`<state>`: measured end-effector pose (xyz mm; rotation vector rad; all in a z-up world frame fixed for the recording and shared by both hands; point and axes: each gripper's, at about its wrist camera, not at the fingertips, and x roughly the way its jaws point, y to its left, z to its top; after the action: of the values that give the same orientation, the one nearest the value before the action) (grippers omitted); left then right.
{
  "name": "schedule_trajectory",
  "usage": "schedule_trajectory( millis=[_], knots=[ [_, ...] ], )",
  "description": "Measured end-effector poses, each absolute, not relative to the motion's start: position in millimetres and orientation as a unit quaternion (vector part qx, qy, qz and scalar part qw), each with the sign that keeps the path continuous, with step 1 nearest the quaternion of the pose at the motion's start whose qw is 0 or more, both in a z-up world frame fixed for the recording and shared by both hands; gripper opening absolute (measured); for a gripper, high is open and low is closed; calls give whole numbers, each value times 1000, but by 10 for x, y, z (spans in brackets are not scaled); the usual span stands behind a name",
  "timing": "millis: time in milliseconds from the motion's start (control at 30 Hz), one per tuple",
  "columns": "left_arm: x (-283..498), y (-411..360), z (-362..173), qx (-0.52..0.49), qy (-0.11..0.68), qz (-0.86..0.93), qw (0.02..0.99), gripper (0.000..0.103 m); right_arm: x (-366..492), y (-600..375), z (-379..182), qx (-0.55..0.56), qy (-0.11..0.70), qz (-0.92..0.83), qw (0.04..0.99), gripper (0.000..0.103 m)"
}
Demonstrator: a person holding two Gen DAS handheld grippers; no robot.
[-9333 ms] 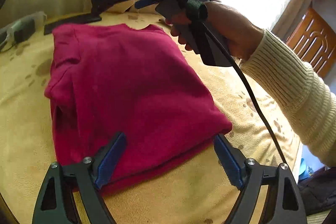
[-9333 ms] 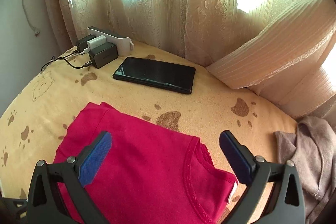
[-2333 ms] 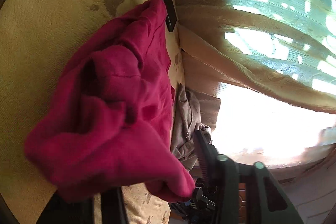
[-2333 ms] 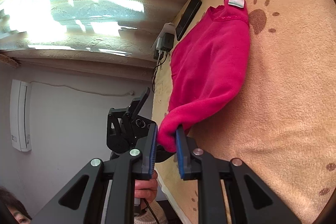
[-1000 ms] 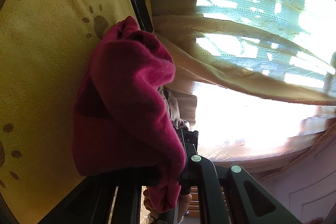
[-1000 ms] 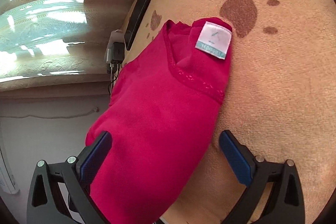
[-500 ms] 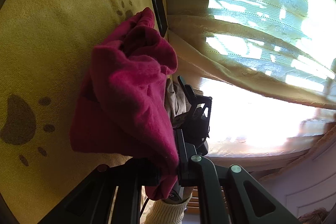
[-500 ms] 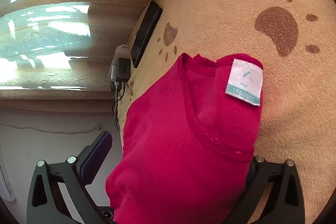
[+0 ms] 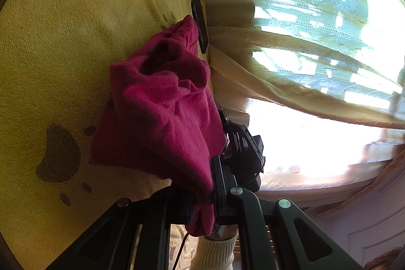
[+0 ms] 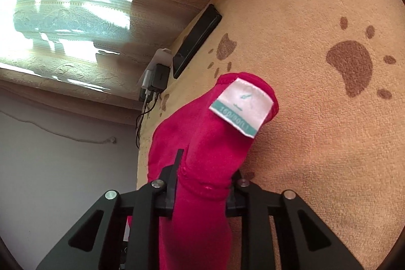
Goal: Fold clothes
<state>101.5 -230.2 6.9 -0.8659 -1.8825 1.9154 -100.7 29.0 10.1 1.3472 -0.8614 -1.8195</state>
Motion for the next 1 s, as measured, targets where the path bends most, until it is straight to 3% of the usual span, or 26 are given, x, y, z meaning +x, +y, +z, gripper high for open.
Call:
schedule_trajectory(
  millis=[67,367,767,900,1000],
  knots=[
    [950,-2137,162,-291,-656,678,159,11,-978,217,255,508,-320,-712,365,25],
    [1139,-2927,802,-211,-637,727,145,11,-872,-504,974,462,-268,-721,441,25],
    [2032,-3924,1184,-111,-595,795,36,11,-711,-2453,1407,445,-208,-668,558,25],
    [2095,-4161,1042,-104,-588,802,6,11,-640,-2912,1378,431,-188,-659,587,25],
    [2032,-4160,635,-134,-610,781,-9,11,-621,-3026,1105,445,-167,-661,580,25]
  ],
)
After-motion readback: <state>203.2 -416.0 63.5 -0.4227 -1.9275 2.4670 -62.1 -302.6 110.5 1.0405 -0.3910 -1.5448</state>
